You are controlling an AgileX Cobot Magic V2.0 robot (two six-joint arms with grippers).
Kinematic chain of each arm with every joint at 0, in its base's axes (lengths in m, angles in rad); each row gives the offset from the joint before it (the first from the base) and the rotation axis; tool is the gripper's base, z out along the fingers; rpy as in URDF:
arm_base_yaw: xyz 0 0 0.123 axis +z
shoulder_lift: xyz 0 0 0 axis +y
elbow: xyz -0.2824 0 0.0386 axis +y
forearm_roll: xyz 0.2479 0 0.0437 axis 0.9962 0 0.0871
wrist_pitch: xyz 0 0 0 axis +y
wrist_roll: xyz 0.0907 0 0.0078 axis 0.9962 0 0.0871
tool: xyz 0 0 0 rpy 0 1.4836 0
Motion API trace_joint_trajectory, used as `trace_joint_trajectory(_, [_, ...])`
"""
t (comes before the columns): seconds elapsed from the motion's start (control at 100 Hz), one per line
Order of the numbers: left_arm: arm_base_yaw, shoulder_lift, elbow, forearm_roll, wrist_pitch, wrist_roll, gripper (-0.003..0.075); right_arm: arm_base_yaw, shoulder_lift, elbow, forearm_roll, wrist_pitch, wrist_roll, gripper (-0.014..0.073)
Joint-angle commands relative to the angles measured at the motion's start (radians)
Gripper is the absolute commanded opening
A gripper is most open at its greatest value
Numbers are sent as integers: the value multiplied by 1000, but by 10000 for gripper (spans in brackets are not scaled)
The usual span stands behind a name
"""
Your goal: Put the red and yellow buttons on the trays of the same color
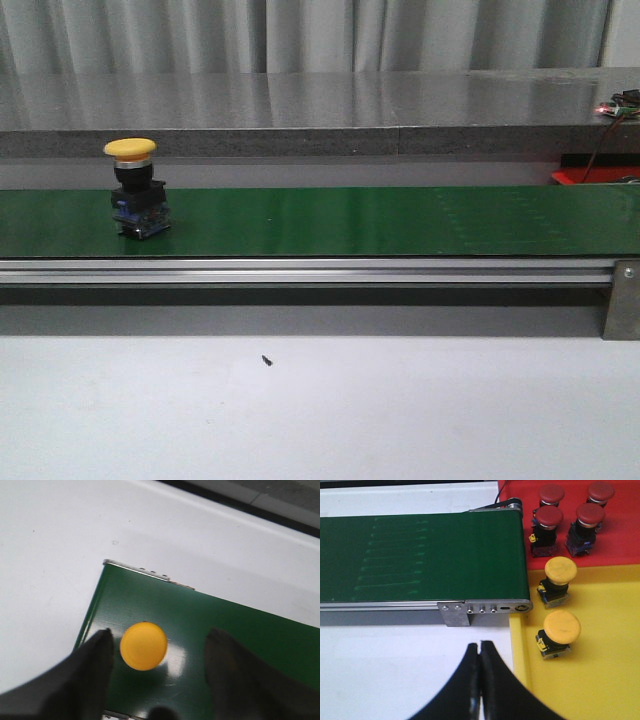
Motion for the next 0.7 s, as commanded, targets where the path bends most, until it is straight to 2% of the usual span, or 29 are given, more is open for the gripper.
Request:
trace_joint_trajectory(0.0, [-51,-101,2,-26,-44,17,98,3,-1,-25,-1,-62,-3,-59])
trace_joint_trajectory(0.03, [-72,-123,15,-26,-44,19,22,3,-1,-25,-1,-62,-3,-59])
trace_joint_trajectory(0.06, [-84,-139,26,-26,-44,19,-18,3,-1,-25,-1,-62,-3,-59])
trace_joint_trajectory(0.28, [-179,-257,136,-26,-64,23,-20,3,-1,-25,-1,-62,-3,-59])
trace_joint_trajectory(0.69, [-197,-532,400,-35,-111,45,-20,3,-1,-25,4,-62,-3,-59])
